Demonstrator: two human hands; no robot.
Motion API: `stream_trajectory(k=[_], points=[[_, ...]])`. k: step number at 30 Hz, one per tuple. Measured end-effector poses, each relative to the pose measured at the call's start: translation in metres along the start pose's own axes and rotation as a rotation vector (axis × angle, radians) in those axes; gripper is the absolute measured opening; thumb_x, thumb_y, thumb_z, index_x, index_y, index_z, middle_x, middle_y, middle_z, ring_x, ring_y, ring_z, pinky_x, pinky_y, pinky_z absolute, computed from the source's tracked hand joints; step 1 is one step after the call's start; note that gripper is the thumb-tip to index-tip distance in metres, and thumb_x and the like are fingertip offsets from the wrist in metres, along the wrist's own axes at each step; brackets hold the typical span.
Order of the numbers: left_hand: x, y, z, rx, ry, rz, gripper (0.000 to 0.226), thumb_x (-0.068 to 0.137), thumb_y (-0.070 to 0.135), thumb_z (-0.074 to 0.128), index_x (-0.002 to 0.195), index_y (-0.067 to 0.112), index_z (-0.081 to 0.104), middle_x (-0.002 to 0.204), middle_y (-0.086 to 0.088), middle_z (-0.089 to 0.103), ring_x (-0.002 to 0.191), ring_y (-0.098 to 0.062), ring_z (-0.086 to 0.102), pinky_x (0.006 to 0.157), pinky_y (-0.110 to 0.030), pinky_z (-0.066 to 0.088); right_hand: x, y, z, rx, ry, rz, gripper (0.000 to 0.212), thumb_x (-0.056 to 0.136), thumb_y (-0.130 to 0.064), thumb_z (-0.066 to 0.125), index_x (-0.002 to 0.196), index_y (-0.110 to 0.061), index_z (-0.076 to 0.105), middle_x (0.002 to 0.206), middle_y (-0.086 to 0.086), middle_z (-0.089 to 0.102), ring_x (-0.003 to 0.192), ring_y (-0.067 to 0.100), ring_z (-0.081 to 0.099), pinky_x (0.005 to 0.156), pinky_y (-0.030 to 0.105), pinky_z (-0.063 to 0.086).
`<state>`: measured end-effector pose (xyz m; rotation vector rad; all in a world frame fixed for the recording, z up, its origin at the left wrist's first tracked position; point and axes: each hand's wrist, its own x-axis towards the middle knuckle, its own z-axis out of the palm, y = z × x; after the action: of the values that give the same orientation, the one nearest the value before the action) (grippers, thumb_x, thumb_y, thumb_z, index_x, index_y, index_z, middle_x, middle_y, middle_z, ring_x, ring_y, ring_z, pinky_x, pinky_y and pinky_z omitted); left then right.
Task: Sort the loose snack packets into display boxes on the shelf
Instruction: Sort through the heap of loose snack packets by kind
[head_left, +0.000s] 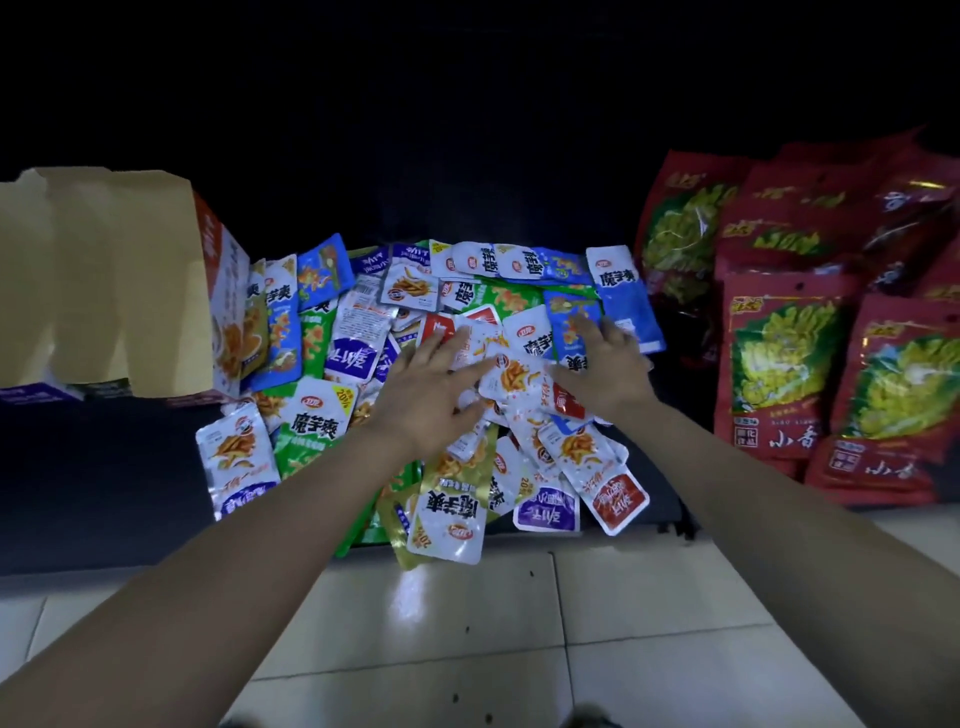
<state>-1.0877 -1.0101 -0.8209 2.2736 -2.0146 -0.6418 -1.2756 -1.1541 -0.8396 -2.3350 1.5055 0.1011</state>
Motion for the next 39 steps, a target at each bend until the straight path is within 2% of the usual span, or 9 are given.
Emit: stream_trajectory(k=[5, 9, 12, 16, 19, 23, 27, 30, 39], points=[[0.003, 0.000, 0.009, -0.082, 0.047, 0.000, 0.051, 0.101, 0.044, 0.042, 0.150, 0.040, 0.029, 0.164, 0.004, -0.004, 0.150, -0.019, -0.010, 0.119, -0.041, -0.007, -0.014, 0.000, 0.002, 0.334, 0.180, -0.095, 0.063, 0.080, -0.025, 0.074, 0.137, -0.014, 0.047, 0.131, 0.014, 0.045, 0.126, 0.031, 0.038, 0.098, 0.035, 0.035], [0.008, 0.008, 0.002, -0.356, 0.408, -0.013, 0.029, 0.099, 0.026, 0.053, 0.124, 0.020, 0.066, 0.128, -0.004, 0.057, 0.121, -0.021, 0.042, 0.104, -0.036, 0.032, -0.027, -0.010, -0.003, 0.693, 0.179, -0.160, 0.055, 0.082, -0.018, 0.066, 0.133, -0.027, 0.049, 0.133, -0.002, 0.041, 0.125, 0.012, 0.040, 0.099, 0.042, 0.046], [0.015, 0.030, -0.015, -0.927, 0.229, -0.188, 0.032, 0.099, 0.038, 0.051, 0.111, 0.014, 0.068, 0.097, -0.002, 0.070, 0.087, -0.015, 0.063, 0.079, -0.028, 0.049, -0.036, -0.024, -0.004, 0.756, 0.076, -0.310, 0.053, 0.082, -0.023, 0.064, 0.133, -0.029, 0.048, 0.132, -0.003, 0.043, 0.127, 0.009, 0.041, 0.101, 0.041, 0.045], [0.028, 0.043, -0.018, -1.195, 0.170, -0.400, 0.017, 0.098, 0.015, 0.057, 0.113, 0.010, 0.061, 0.107, -0.009, 0.068, 0.090, -0.025, 0.064, 0.083, -0.038, 0.053, -0.037, -0.026, -0.005, 0.677, 0.053, -0.436, 0.042, 0.092, -0.042, 0.056, 0.130, -0.024, 0.054, 0.129, -0.002, 0.052, 0.123, 0.011, 0.047, 0.103, 0.033, 0.041], [0.029, 0.036, -0.012, -1.131, 0.237, -0.450, 0.021, 0.098, 0.011, 0.054, 0.120, 0.012, 0.055, 0.105, -0.007, 0.060, 0.088, -0.025, 0.054, 0.076, -0.039, 0.046, -0.013, -0.002, -0.001, 0.345, 0.315, -0.131, 0.058, 0.092, -0.040, 0.053, 0.142, -0.014, 0.042, 0.149, 0.012, 0.037, 0.140, 0.029, 0.030, 0.113, 0.051, 0.028], [0.025, 0.029, -0.006, -1.072, 0.208, -0.455, 0.013, 0.098, 0.011, 0.053, 0.108, 0.019, 0.048, 0.088, 0.000, 0.057, 0.081, -0.025, 0.056, 0.073, -0.037, 0.046, 0.000, 0.018, 0.006, 0.118, 0.092, 0.197, 0.078, 0.090, -0.045, 0.061, 0.151, -0.011, 0.026, 0.154, 0.018, 0.030, 0.137, 0.040, 0.032, 0.107, 0.052, 0.034], [0.027, 0.029, -0.002, -1.046, 0.166, -0.488, 0.017, 0.100, 0.016, 0.051, 0.116, 0.017, 0.046, 0.106, -0.006, 0.058, 0.103, -0.034, 0.060, 0.093, -0.051, 0.050, -0.006, 0.024, 0.003, 0.310, 0.318, 0.077, 0.054, 0.090, -0.032, 0.047, 0.138, -0.006, 0.051, 0.115, 0.019, 0.062, 0.102, 0.038, 0.059, 0.086, 0.050, 0.049], [0.031, 0.034, -0.003, -1.139, 0.141, -0.487, 0.020, 0.102, 0.018, 0.048, 0.122, 0.015, 0.046, 0.117, -0.011, 0.061, 0.105, -0.033, 0.061, 0.094, -0.051, 0.051, -0.016, 0.023, 0.001, 0.360, 0.377, -0.087, 0.058, 0.090, -0.034, 0.031, 0.140, -0.012, 0.052, 0.137, 0.014, 0.055, 0.122, 0.034, 0.050, 0.102, 0.048, 0.041], [0.036, 0.054, -0.004, -1.438, 0.142, -0.563, 0.055, 0.088, 0.041, 0.068, 0.127, 0.005, 0.052, 0.112, -0.016, 0.068, 0.085, -0.029, 0.072, 0.077, -0.049, 0.060, -0.049, -0.008, 0.022, 0.189, 0.016, -0.441, 0.068, 0.089, -0.061, 0.025, 0.147, -0.029, 0.039, 0.152, 0.001, 0.039, 0.145, 0.027, 0.023, 0.112, 0.047, 0.019]])
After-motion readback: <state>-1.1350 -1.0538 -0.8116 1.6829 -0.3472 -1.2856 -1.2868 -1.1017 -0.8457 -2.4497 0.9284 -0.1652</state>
